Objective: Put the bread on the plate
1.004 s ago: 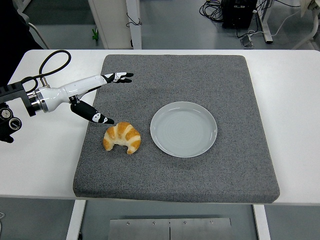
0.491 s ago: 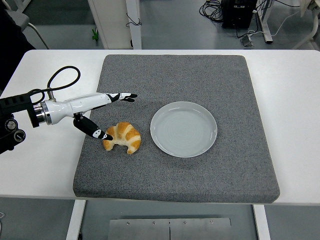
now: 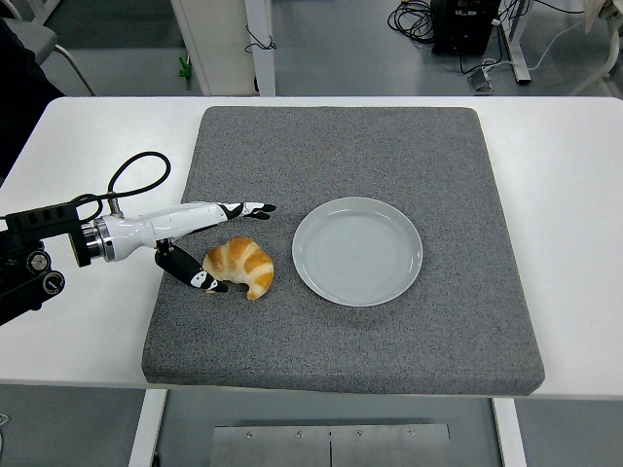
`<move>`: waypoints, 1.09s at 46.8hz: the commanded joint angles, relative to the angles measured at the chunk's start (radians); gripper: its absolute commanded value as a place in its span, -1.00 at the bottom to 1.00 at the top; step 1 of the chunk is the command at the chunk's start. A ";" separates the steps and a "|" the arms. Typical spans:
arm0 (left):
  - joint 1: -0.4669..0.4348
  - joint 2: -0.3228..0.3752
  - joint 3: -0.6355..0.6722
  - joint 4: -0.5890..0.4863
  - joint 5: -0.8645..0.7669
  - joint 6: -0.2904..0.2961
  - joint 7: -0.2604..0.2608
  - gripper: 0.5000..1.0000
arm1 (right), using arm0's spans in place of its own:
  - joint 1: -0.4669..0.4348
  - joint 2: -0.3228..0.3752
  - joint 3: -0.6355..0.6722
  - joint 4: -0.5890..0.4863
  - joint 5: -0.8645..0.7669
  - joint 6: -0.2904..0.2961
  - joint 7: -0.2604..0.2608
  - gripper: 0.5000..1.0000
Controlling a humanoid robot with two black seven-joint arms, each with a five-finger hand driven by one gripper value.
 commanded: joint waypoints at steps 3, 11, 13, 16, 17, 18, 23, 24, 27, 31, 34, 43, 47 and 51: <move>0.006 -0.004 -0.001 0.000 0.024 0.016 0.015 0.76 | 0.000 0.000 0.000 0.000 0.000 0.000 0.000 1.00; 0.014 -0.004 -0.001 0.000 0.034 0.037 0.038 0.75 | 0.000 0.000 0.000 0.000 0.000 -0.001 -0.001 1.00; 0.014 -0.004 -0.001 0.000 0.036 0.037 0.038 0.74 | 0.000 0.000 0.000 0.000 0.000 0.000 0.000 1.00; 0.017 -0.004 -0.001 0.000 0.036 0.037 0.040 0.70 | 0.000 0.000 0.000 0.000 0.000 -0.001 0.000 1.00; 0.017 -0.004 -0.001 0.000 0.036 0.037 0.040 0.69 | 0.000 0.000 0.000 0.000 0.000 -0.001 -0.001 1.00; 0.018 -0.004 -0.001 0.000 0.038 0.037 0.040 0.68 | 0.000 0.000 0.000 0.000 0.000 0.000 0.000 1.00; 0.018 -0.014 0.000 0.000 0.041 0.039 0.040 0.51 | 0.000 0.000 0.000 0.000 0.000 0.000 0.000 1.00; 0.018 -0.015 0.000 0.000 0.045 0.039 0.040 0.46 | 0.000 0.000 0.000 0.000 0.000 -0.001 0.000 1.00; 0.020 -0.018 0.000 0.000 0.062 0.039 0.041 0.33 | 0.000 0.000 0.000 0.000 0.000 0.000 0.000 1.00; 0.020 -0.018 -0.001 0.000 0.068 0.039 0.040 0.11 | 0.000 0.000 0.000 0.000 0.000 0.000 -0.001 1.00; 0.020 -0.018 -0.001 0.000 0.068 0.039 0.040 -0.01 | 0.000 0.000 0.000 0.000 0.000 -0.001 0.000 1.00; 0.020 -0.018 -0.001 0.001 0.070 0.042 0.040 -0.07 | 0.000 0.000 0.000 0.000 0.000 0.000 0.000 1.00; 0.020 -0.018 0.000 0.001 0.071 0.051 0.040 -0.35 | 0.000 0.000 0.000 0.000 0.000 0.000 -0.001 1.00; 0.020 -0.018 0.000 0.001 0.071 0.050 0.038 -0.55 | 0.000 0.000 0.000 0.000 0.000 0.000 -0.001 1.00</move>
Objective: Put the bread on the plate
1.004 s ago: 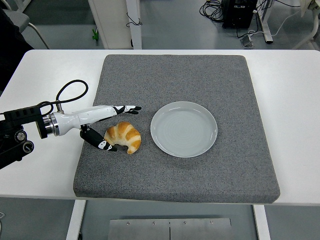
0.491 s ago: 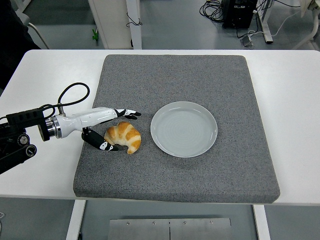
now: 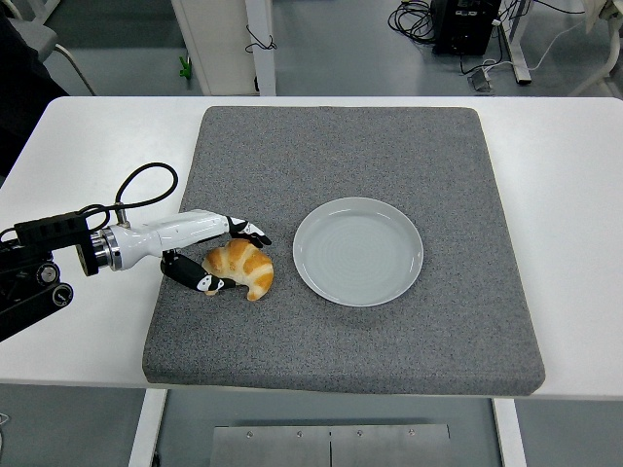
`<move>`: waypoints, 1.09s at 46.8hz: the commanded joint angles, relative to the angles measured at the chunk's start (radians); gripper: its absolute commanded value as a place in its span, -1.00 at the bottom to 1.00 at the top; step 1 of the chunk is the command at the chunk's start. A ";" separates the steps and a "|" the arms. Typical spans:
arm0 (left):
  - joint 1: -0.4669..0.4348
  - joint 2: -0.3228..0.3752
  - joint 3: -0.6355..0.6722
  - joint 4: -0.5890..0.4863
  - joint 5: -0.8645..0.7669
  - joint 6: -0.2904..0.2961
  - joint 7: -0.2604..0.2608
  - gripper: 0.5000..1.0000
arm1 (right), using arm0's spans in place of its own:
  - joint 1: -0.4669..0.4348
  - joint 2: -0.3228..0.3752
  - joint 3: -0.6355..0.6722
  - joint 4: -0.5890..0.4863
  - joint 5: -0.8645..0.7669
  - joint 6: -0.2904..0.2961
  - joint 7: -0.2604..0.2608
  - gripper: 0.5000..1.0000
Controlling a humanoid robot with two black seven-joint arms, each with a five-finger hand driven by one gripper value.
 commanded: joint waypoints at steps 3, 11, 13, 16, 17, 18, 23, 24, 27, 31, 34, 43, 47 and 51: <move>0.000 0.000 0.001 0.000 0.000 -0.001 0.000 -0.67 | 0.000 0.000 0.000 0.000 0.000 0.000 0.000 1.00; -0.012 0.002 -0.002 0.000 -0.005 -0.001 -0.003 -0.69 | 0.000 0.000 0.000 0.002 0.000 -0.001 0.000 1.00; -0.017 0.002 -0.003 0.000 -0.005 -0.001 -0.005 -0.69 | 0.000 0.000 0.000 0.000 0.000 -0.001 0.000 1.00; -0.021 0.005 -0.008 0.000 -0.005 -0.001 -0.006 -0.68 | 0.000 0.000 0.000 0.000 0.000 0.000 0.000 1.00; -0.024 0.005 -0.011 0.000 -0.005 -0.001 -0.006 -0.68 | 0.000 0.000 0.000 0.000 0.000 0.000 -0.001 1.00; -0.028 0.005 -0.014 0.000 -0.006 -0.001 -0.008 -0.68 | 0.000 0.000 0.000 0.000 0.000 -0.001 0.000 1.00; -0.051 0.012 -0.029 0.000 -0.014 -0.001 -0.009 -0.68 | 0.000 0.000 0.000 0.000 0.000 -0.001 0.000 1.00; -0.055 0.012 -0.039 0.000 -0.015 -0.002 -0.008 -0.68 | 0.000 0.000 0.000 0.000 0.000 -0.001 0.000 1.00; -0.057 0.012 -0.071 0.000 -0.015 -0.002 -0.005 -0.68 | 0.000 0.000 0.000 0.000 0.000 0.000 -0.001 1.00; -0.060 0.012 -0.103 0.002 -0.012 -0.005 -0.005 -0.68 | 0.000 0.000 0.000 0.000 0.000 -0.001 0.000 1.00; -0.063 0.012 -0.132 0.002 -0.012 -0.011 -0.003 -0.67 | 0.000 0.000 0.000 0.000 0.000 -0.001 0.000 1.00; -0.078 0.014 -0.233 0.002 -0.011 -0.082 -0.002 -0.65 | 0.000 0.000 0.000 0.000 0.000 -0.001 0.000 1.00; -0.080 0.014 -0.301 0.003 -0.005 -0.133 -0.002 -0.61 | 0.000 0.000 0.000 0.000 0.000 0.000 -0.001 1.00; -0.081 0.014 -0.370 0.003 -0.002 -0.183 -0.002 -0.58 | 0.000 0.000 0.000 0.000 0.000 -0.001 -0.001 1.00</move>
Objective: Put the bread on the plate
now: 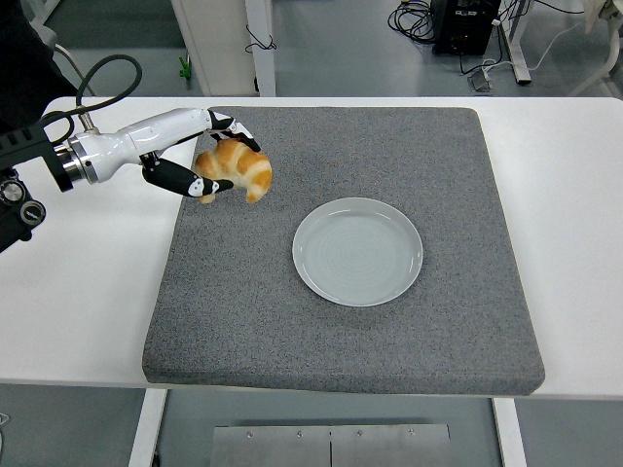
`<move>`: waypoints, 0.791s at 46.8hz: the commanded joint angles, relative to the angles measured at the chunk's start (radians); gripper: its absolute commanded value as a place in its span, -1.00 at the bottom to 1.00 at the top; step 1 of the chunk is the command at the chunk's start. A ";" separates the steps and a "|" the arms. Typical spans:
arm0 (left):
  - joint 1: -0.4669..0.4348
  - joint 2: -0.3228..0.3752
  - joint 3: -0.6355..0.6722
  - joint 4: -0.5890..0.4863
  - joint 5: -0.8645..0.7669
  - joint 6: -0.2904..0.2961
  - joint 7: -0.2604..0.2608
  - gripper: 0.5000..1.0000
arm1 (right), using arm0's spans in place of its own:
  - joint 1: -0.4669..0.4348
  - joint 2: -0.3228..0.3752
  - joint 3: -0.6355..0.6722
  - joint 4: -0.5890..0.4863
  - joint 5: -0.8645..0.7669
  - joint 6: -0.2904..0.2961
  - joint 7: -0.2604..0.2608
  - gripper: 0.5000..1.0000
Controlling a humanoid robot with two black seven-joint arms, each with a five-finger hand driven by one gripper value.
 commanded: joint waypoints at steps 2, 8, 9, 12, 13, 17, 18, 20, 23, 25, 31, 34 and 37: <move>-0.006 0.000 -0.076 0.000 0.003 -0.058 0.001 -0.57 | 0.000 0.000 0.000 0.002 0.000 -0.001 0.001 1.00; -0.032 0.001 -0.127 0.000 0.005 -0.101 0.001 -0.55 | 0.000 0.000 0.000 0.000 0.000 -0.001 0.001 1.00; -0.033 0.001 -0.130 0.000 0.005 -0.104 0.001 -0.55 | 0.000 0.000 0.000 0.000 0.000 -0.001 0.001 1.00; -0.044 0.000 -0.135 0.002 0.009 -0.109 0.001 -0.55 | 0.000 0.000 0.000 0.000 0.000 0.001 0.001 1.00; -0.046 0.000 -0.136 0.000 0.013 -0.109 0.001 -0.55 | 0.000 0.000 0.000 0.000 0.000 0.001 0.001 1.00; -0.056 -0.005 -0.136 0.000 0.013 -0.109 0.001 -0.52 | 0.000 0.000 0.000 0.000 0.000 -0.001 0.000 1.00; -0.059 -0.010 -0.136 0.000 0.014 -0.109 0.003 -0.52 | 0.000 0.000 0.000 0.000 0.000 0.001 0.001 1.00; -0.064 -0.014 -0.136 0.000 0.019 -0.109 0.007 -0.52 | 0.000 0.000 0.000 0.000 0.000 0.001 0.001 1.00; -0.069 -0.029 -0.135 0.000 0.023 -0.109 0.020 -0.46 | 0.000 0.000 0.000 0.000 0.000 -0.001 0.001 1.00; -0.079 -0.052 -0.135 0.000 0.025 -0.109 0.029 -0.45 | 0.000 0.000 0.000 0.000 0.000 -0.001 0.001 1.00; -0.096 -0.094 -0.125 -0.002 0.029 -0.109 0.058 -0.38 | 0.000 0.000 0.000 0.000 0.000 0.001 0.001 1.00; -0.099 -0.121 -0.124 -0.002 0.039 -0.107 0.073 -0.36 | 0.000 0.000 0.000 0.000 0.000 -0.001 0.001 1.00; -0.104 -0.144 -0.119 -0.002 0.052 -0.107 0.080 -0.36 | 0.000 0.000 0.000 0.000 0.000 -0.001 0.001 1.00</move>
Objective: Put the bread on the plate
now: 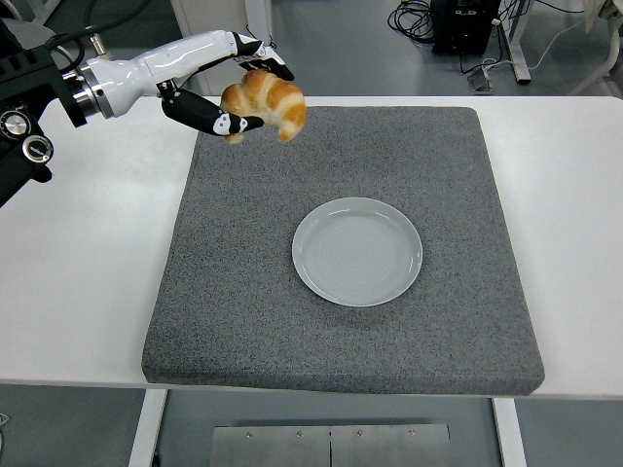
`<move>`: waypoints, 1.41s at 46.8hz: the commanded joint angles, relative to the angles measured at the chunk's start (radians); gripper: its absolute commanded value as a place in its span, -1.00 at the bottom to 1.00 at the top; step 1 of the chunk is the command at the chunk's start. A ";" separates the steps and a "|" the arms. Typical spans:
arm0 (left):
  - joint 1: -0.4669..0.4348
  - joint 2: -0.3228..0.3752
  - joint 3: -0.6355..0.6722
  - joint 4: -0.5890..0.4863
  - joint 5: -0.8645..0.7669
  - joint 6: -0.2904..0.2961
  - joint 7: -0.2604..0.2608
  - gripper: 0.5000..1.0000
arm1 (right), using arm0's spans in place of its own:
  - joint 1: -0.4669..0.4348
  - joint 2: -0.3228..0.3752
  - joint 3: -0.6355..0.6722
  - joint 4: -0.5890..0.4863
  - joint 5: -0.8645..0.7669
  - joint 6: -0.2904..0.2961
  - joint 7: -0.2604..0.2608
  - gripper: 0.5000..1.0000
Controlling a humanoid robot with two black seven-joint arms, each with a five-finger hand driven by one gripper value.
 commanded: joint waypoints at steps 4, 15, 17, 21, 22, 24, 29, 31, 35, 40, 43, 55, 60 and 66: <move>-0.005 -0.050 0.008 0.000 0.031 0.001 0.008 -0.36 | 0.000 0.000 0.000 0.000 0.000 0.001 0.000 1.00; -0.016 -0.138 0.008 0.000 0.095 0.004 0.015 -0.25 | 0.000 0.000 0.000 0.000 0.000 0.001 0.000 1.00; -0.016 -0.150 0.010 0.000 0.097 0.002 0.020 -0.25 | 0.000 0.000 0.000 0.000 0.000 0.001 -0.001 1.00; -0.016 -0.177 0.013 0.000 0.103 0.004 0.023 -0.25 | 0.000 0.000 0.000 0.000 0.000 0.000 0.000 1.00; -0.016 -0.184 0.016 0.000 0.103 0.005 0.025 -0.25 | 0.000 0.000 0.000 0.000 0.000 0.001 0.000 1.00; -0.016 -0.194 0.027 0.000 0.104 0.007 0.028 -0.25 | 0.000 0.000 0.000 0.000 0.000 0.000 0.000 1.00; -0.016 -0.233 0.041 0.001 0.130 0.010 0.048 -0.28 | 0.000 0.000 0.000 0.000 0.000 0.001 -0.001 1.00; -0.016 -0.246 0.045 0.003 0.143 0.012 0.052 -0.31 | 0.000 0.000 0.000 0.000 0.000 0.000 0.000 1.00; -0.013 -0.268 0.056 0.017 0.152 0.018 0.055 -0.32 | 0.000 0.000 0.000 0.000 0.000 0.000 0.000 1.00; -0.011 -0.285 0.096 0.044 0.152 0.039 0.055 -0.34 | 0.000 0.000 0.000 0.000 0.000 0.000 0.000 1.00; -0.011 -0.288 0.117 0.050 0.152 0.058 0.055 -0.38 | 0.000 0.000 0.000 0.000 0.000 0.000 0.000 1.00; -0.002 -0.302 0.163 0.066 0.152 0.073 0.055 -0.40 | 0.000 0.000 0.000 0.000 0.000 0.001 0.000 1.00; 0.000 -0.303 0.197 0.069 0.152 0.097 0.055 -0.40 | 0.000 0.000 0.000 0.000 0.000 0.001 0.000 1.00; 0.000 -0.305 0.239 0.084 0.150 0.133 0.055 -0.40 | 0.000 0.000 0.000 0.000 0.000 0.001 0.000 1.00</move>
